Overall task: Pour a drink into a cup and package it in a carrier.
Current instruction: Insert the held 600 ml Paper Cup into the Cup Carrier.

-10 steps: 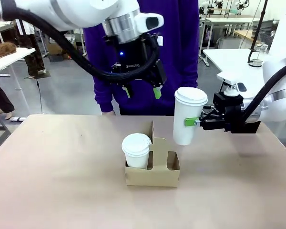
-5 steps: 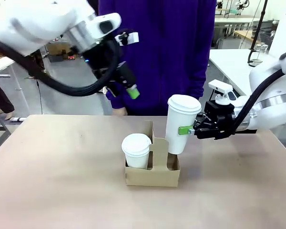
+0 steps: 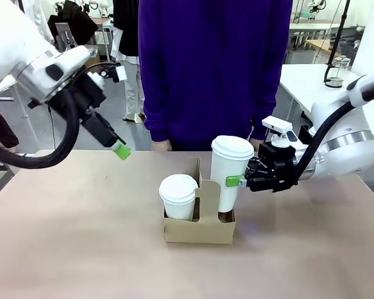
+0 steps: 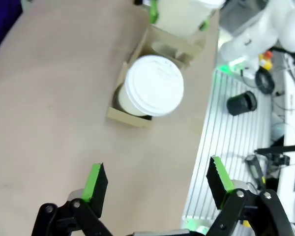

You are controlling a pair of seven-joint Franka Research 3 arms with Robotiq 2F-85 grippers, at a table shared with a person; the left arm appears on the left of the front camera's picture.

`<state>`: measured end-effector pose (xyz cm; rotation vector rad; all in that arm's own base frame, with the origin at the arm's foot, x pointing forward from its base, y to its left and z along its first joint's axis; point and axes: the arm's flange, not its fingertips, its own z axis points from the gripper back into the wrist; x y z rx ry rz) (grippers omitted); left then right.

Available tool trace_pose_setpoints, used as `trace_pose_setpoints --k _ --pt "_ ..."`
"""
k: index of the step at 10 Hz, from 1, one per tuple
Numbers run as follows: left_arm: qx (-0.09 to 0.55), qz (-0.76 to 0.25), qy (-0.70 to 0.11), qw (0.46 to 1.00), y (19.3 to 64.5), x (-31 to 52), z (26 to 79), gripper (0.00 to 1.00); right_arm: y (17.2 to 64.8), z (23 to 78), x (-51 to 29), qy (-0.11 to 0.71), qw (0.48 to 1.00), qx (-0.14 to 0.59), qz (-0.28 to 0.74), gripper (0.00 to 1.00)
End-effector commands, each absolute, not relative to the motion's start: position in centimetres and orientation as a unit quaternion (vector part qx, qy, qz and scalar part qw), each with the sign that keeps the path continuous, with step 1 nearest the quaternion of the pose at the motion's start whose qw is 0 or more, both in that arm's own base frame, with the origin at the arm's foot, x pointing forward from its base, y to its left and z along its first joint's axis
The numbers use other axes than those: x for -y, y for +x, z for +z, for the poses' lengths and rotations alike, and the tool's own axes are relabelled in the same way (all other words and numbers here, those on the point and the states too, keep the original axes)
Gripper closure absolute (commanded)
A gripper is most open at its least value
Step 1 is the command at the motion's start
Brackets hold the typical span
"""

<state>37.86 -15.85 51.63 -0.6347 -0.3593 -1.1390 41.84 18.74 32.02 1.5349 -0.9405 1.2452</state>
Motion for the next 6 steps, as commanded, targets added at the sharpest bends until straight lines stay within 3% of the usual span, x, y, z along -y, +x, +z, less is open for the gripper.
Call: trace_pose_setpoints --k 1,2,6 --pt "0.174 -0.546 -0.331 0.750 37.2 14.1 49.8 0.00 43.1 31.1 -19.0 0.626 0.442 0.383 0.516 0.16" --pt "0.132 -0.521 -0.319 0.781 37.1 13.5 48.4 0.00 43.4 30.6 -18.8 0.629 0.437 0.381 0.518 0.16" --pt "0.175 -0.526 -0.338 0.761 34.6 11.3 46.0 0.00 44.0 28.6 -18.2 0.624 0.425 0.375 0.538 0.16"
